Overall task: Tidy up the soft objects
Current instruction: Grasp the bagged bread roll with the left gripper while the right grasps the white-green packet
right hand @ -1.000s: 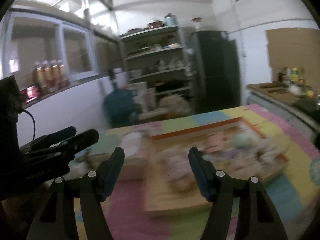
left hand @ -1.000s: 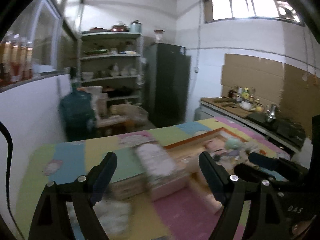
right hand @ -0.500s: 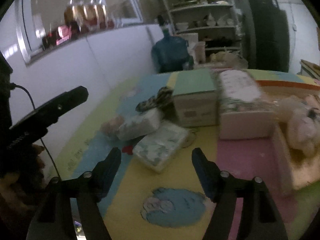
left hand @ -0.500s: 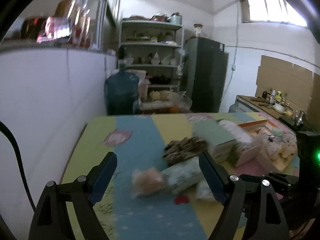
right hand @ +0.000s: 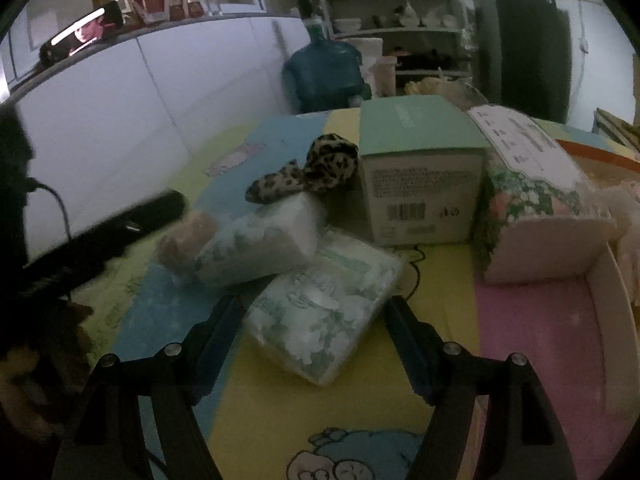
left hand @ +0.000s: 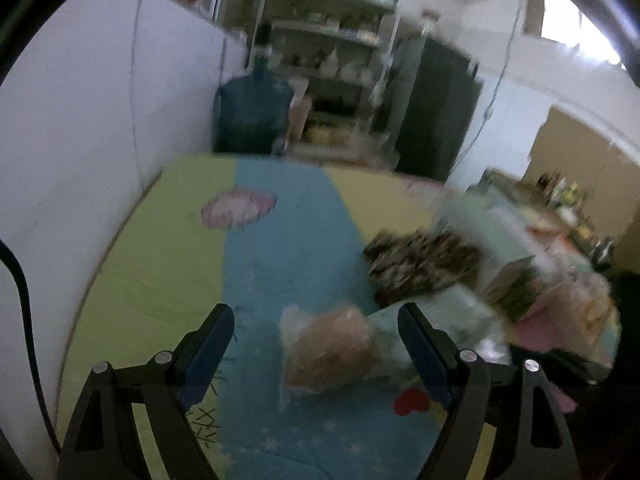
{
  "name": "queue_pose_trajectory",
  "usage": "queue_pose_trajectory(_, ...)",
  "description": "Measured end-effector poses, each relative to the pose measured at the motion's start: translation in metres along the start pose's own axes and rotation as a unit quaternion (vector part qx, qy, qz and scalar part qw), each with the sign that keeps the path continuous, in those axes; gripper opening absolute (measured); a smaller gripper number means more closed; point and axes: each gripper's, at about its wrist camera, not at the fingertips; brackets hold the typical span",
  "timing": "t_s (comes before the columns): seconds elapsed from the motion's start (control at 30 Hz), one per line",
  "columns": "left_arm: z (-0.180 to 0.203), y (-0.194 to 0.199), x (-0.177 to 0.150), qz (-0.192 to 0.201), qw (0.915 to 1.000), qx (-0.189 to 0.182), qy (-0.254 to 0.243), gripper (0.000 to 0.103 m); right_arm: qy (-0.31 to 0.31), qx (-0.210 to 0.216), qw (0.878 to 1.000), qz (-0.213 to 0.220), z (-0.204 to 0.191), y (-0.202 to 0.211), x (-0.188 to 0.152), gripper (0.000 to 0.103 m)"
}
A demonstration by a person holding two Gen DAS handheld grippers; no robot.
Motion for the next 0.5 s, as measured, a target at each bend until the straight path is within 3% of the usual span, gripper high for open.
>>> queue_pose_trajectory(0.2, -0.007, -0.012, -0.003, -0.035, 0.9992, -0.005, 0.017, 0.083, 0.012, 0.005, 1.000, -0.002, 0.009, 0.003, -0.003, 0.060)
queue_pose_trajectory(0.3, -0.011, -0.011, -0.006, -0.039, 0.9981, -0.037, 0.030, 0.066, 0.012, 0.012, 1.000, -0.002, 0.015, 0.010, -0.009, 0.058)
queue_pose_trajectory(0.33, -0.011, -0.010, -0.006, -0.037, 0.9978, -0.044, 0.031, 0.056, 0.011, 0.015, 1.000, -0.001, 0.017, 0.012, -0.010, 0.058)
queue_pose_trajectory(0.5, -0.004, -0.001, -0.008, -0.022, 0.9991, -0.033, 0.017, 0.052, 0.010, 0.024, 1.000, 0.003, 0.024, 0.022, -0.019, 0.057)
Point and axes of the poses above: each gripper's, at about its wrist camera, not at the fingertips, and y roughly against the way its jaws point, z to its right, x to its top, and after that the axes turned 12 degrees about -x, right-handed
